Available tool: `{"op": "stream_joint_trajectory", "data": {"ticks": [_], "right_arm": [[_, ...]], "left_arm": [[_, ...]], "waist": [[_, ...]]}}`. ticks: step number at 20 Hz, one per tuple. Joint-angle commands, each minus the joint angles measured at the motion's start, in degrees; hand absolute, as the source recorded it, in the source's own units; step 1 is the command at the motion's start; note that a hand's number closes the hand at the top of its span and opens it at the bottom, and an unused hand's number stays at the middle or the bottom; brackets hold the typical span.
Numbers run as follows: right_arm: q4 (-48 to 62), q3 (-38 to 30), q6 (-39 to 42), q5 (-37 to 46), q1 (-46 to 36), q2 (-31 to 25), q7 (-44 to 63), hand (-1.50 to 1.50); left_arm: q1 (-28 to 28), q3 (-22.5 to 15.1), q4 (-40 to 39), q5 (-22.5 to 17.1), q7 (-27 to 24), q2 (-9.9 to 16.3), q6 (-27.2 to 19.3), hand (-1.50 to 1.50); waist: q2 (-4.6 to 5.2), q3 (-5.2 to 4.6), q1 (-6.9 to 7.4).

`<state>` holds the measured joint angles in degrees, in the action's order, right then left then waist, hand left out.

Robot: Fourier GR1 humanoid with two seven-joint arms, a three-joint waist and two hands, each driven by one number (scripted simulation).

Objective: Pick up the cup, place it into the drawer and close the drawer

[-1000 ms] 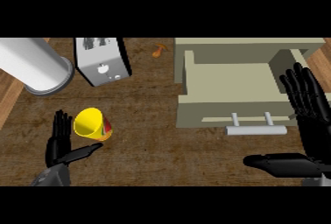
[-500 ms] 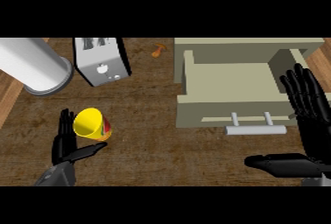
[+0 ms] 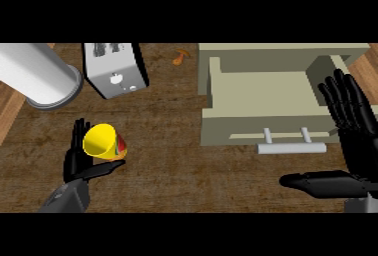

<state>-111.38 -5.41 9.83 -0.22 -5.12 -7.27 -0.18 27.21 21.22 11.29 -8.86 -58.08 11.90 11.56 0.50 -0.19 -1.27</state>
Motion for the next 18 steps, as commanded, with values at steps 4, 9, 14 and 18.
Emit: {"op": "stream_joint_trajectory", "data": {"ticks": [4,9,14,18], "right_arm": [[3.1,0.8,0.2,0.7,-1.2,0.6,-2.3,-1.50],[2.0,0.7,-0.6,1.2,-0.8,0.9,-1.5,-1.50],[3.0,0.5,0.1,2.2,1.1,0.4,-3.8,-1.50],[1.6,-3.3,1.6,-1.6,2.1,-1.6,-3.4,-1.50]], "left_arm": [[0.5,-0.9,0.7,0.1,-3.7,-0.5,10.9,1.50],[2.2,-0.4,2.6,-1.7,-2.7,-3.1,13.6,1.50],[0.6,-0.6,4.5,-1.7,-4.8,-1.7,13.9,1.50],[-1.1,0.4,4.8,-2.6,-5.2,1.2,16.0,1.50]], "waist": [[0.17,-0.03,-0.04],[0.03,0.00,0.05],[-0.12,0.07,0.41],[-0.11,0.05,0.14]]}}
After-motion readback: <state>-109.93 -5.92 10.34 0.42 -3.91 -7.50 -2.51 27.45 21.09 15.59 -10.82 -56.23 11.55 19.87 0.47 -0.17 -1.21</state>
